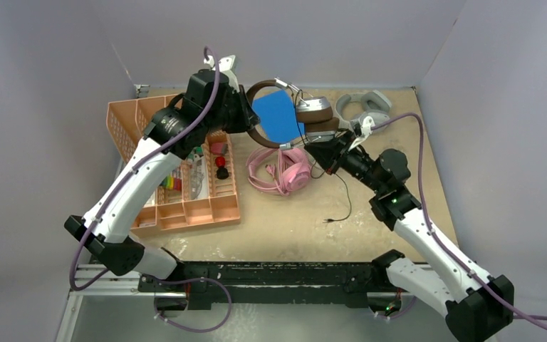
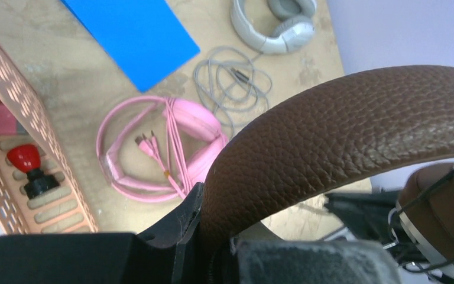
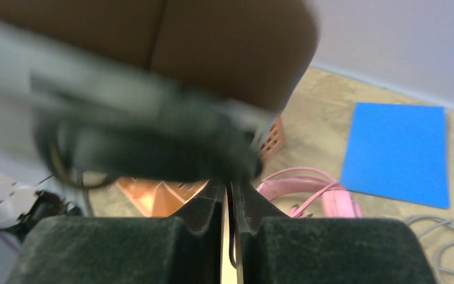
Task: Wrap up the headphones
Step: Wrap the headphones cable around the headphones.
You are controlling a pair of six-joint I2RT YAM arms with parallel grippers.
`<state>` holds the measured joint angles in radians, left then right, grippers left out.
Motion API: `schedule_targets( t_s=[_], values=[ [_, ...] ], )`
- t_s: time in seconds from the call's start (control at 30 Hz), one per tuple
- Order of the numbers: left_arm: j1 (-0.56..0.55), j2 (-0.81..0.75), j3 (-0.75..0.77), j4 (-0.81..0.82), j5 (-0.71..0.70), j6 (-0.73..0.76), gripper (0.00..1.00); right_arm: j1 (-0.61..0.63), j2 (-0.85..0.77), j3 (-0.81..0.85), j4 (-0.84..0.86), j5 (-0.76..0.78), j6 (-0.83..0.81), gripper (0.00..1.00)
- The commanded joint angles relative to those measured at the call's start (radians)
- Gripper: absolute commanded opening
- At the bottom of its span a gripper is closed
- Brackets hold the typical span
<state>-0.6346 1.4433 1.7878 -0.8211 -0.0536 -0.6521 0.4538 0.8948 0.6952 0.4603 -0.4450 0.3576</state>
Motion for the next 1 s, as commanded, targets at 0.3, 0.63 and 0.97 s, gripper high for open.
schedule_targets(
  t_s=[0.3, 0.63, 0.97],
  values=[
    [0.005, -0.102, 0.010, -0.015, 0.288, -0.014, 0.00, -0.001, 0.181, -0.161, 0.558, 0.176, 0.017, 0.31],
    [0.005, -0.121, -0.012, 0.008, 0.335, -0.042, 0.00, -0.001, 0.348, -0.112, 0.714, 0.094, 0.010, 0.63],
    [0.005, -0.099, 0.041, -0.014, 0.345, -0.041, 0.00, -0.002, 0.375, -0.133, 0.605, 0.149, -0.066, 0.74]
  ],
)
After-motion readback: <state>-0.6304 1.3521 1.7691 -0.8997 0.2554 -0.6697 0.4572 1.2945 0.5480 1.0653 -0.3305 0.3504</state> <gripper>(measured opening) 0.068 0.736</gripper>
